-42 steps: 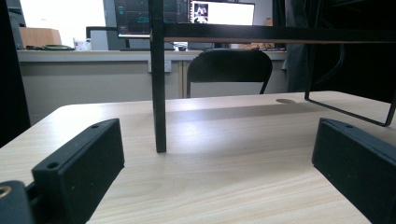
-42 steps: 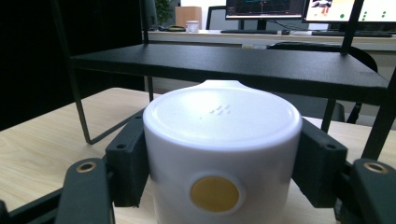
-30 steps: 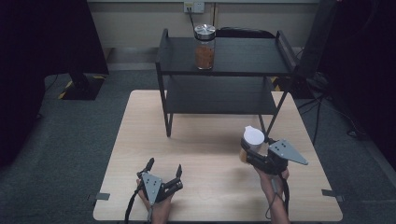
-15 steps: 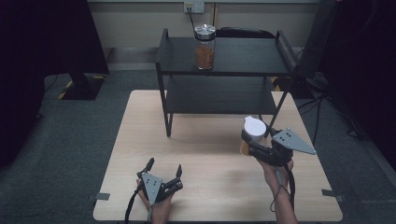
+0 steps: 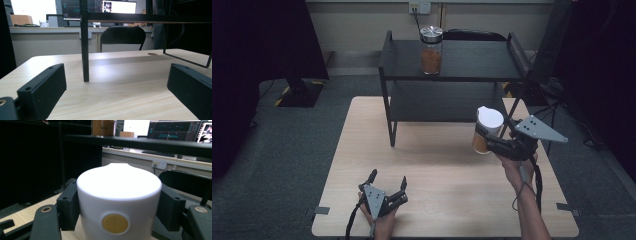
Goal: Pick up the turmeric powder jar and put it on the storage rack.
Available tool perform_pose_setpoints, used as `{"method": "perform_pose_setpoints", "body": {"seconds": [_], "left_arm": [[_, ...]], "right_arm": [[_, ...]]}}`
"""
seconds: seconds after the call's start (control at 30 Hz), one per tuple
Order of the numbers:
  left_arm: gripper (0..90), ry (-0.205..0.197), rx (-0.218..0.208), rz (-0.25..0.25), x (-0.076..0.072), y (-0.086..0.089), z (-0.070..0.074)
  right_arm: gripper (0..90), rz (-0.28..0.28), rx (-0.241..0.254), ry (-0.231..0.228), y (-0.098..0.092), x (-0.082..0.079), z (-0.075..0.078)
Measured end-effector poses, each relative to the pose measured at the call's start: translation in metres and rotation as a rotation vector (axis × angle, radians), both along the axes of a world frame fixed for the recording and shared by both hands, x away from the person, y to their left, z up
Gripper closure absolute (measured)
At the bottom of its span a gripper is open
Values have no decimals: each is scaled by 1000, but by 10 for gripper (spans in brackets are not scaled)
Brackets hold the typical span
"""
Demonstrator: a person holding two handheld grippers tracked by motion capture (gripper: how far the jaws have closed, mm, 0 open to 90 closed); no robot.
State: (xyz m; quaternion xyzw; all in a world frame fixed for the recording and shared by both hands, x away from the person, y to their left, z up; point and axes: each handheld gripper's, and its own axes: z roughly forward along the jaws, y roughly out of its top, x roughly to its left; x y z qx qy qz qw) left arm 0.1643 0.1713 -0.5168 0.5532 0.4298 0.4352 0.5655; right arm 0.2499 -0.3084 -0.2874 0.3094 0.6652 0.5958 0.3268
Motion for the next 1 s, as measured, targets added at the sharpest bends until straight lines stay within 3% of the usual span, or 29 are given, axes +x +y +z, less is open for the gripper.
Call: {"method": "perform_pose_setpoints", "body": {"seconds": [0.33, 0.6, 0.8, 1.0], "left_arm": [[18, 0, 0, 1, 0, 0, 0], [20, 0, 0, 1, 0, 0, 0], [23, 0, -1, 1, 0, 0, 0], [26, 0, -1, -4, 0, 1, 0]], "right_arm": [[306, 44, -11, -15, -2, 16, 46], [306, 59, -5, -28, 2, 39, 83], [306, 48, 9, -38, 8, 55, 105], [306, -18, 18, -44, 23, 68, 127]]}}
